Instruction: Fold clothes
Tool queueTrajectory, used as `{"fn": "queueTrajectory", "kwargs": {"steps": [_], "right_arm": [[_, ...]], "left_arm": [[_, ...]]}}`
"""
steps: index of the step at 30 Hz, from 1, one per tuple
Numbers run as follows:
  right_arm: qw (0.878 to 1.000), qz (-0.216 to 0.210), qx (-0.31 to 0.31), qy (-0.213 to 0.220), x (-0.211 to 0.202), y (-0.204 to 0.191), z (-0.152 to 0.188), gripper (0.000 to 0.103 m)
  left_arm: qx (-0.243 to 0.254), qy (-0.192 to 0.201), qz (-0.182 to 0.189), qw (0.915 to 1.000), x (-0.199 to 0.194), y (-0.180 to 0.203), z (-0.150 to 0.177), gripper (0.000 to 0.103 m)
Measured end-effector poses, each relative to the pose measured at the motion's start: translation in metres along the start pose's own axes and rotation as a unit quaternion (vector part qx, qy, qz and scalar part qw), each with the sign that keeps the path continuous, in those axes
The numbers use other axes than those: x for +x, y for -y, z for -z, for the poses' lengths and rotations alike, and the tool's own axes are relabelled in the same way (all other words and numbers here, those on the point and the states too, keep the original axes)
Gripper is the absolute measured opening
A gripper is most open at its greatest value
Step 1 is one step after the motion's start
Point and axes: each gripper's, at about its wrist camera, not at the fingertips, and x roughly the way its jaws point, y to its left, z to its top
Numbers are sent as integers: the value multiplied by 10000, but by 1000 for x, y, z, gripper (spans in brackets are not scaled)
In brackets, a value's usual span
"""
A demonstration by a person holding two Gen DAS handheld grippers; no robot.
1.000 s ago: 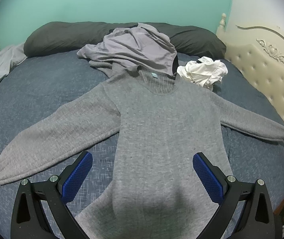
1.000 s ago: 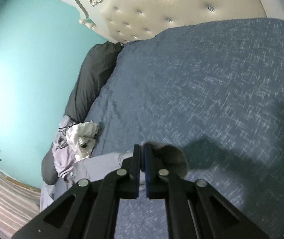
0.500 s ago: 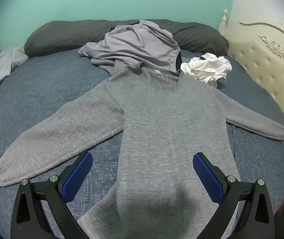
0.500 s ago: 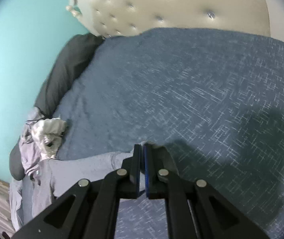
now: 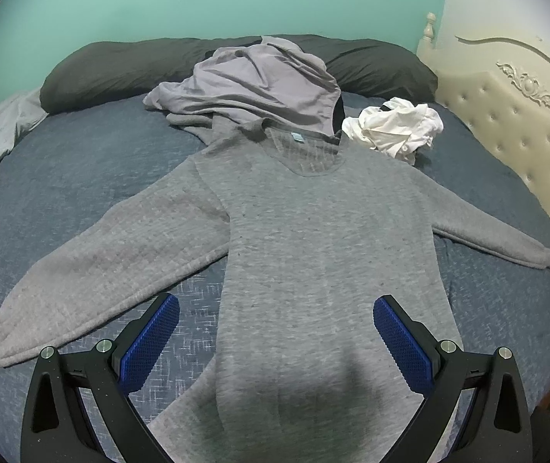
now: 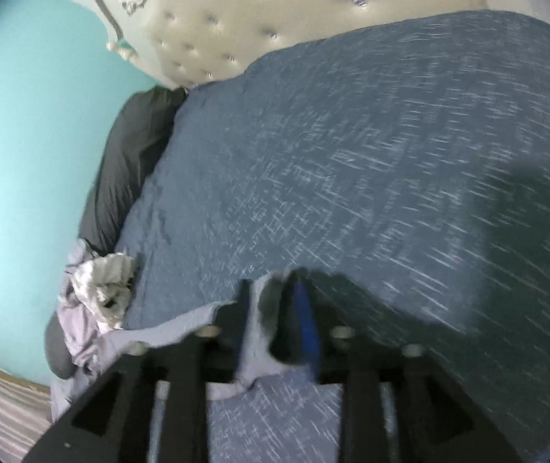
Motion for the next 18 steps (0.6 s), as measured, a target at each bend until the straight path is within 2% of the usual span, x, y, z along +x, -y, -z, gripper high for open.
{"fn": "queueTrajectory", "kwargs": {"steps": [4,7,9,10,11,14,18], "right_arm": [[9997,-168,-157,-119,-10,2,8,38],[9989,-42,-330,-330,-11,0,17,34],[9986,-57,-381,-359,-10,-2,19,15],[9984,-56,-413,-370,-9,-3,20,13],[9982,-36,-469,-378,-8,-5,20,5],[9972,27,-655,-363,-12,-15,17,4],[9984,-26,-476,-293,-24,-17,4,4]], "left_arm": [[-9,1,31,10000,-1,3,0,103],[1,15,57,10000,-4,7,-1,103],[36,43,47,10000,-7,8,-3,103],[53,58,41,10000,-9,8,-4,103],[70,72,35,9999,-10,9,-4,103],[22,100,24,9999,-13,7,-6,103],[-13,115,33,9999,-14,5,-7,103]]}}
